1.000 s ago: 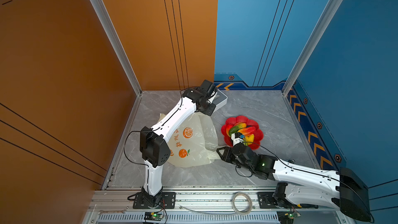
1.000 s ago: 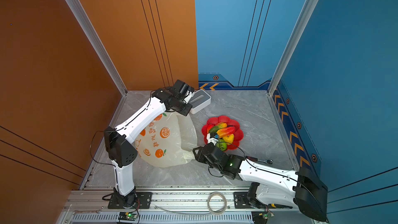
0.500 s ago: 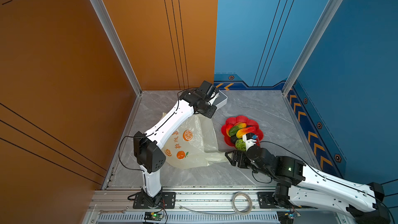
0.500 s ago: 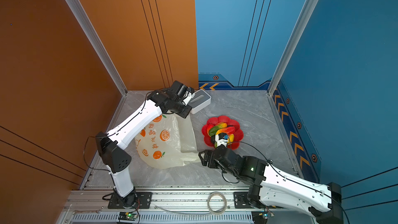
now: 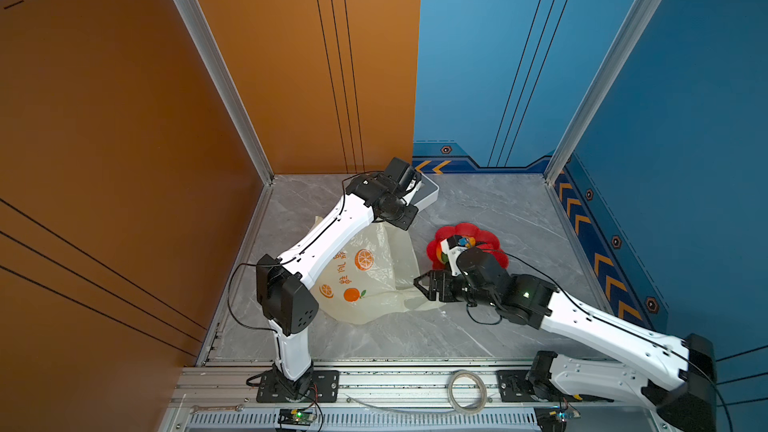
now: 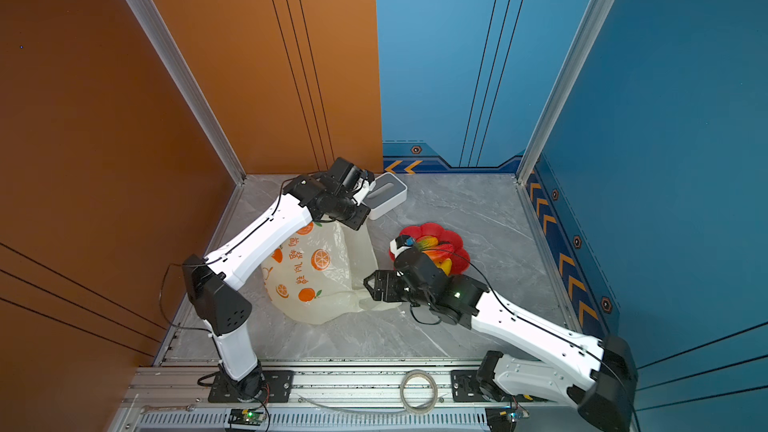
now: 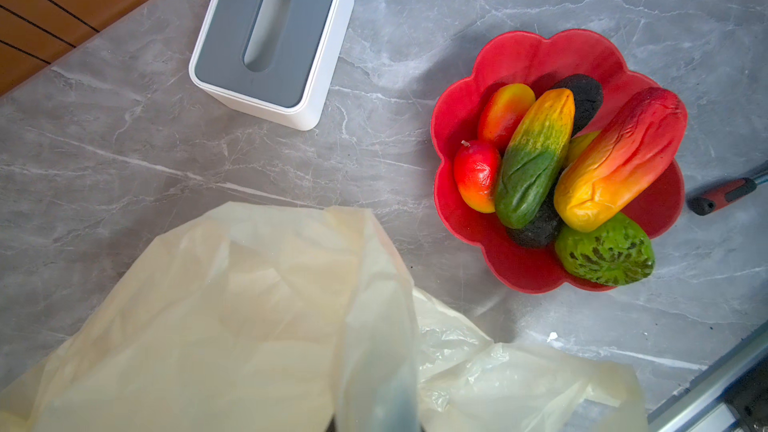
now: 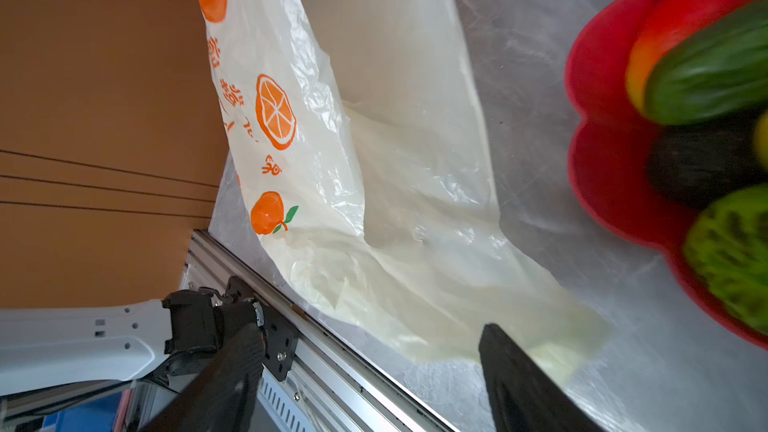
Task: Place the fruits into the plastic bag
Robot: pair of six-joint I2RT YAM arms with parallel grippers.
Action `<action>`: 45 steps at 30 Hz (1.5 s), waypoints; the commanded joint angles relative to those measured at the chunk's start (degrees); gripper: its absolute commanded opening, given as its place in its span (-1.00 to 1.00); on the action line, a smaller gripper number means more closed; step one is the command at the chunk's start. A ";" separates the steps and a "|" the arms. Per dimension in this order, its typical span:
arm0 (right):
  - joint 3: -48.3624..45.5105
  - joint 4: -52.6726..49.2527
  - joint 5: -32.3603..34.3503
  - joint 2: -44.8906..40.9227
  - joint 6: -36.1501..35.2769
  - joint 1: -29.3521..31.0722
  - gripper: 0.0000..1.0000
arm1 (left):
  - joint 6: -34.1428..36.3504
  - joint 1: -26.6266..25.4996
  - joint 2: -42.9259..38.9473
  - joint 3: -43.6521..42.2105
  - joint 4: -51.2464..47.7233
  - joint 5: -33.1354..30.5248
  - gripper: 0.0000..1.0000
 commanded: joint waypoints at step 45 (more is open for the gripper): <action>22.64 -3.71 28.80 36.63 -54.13 10.84 0.75 | -19.47 -12.38 -52.82 -57.20 32.41 -34.11 -1.00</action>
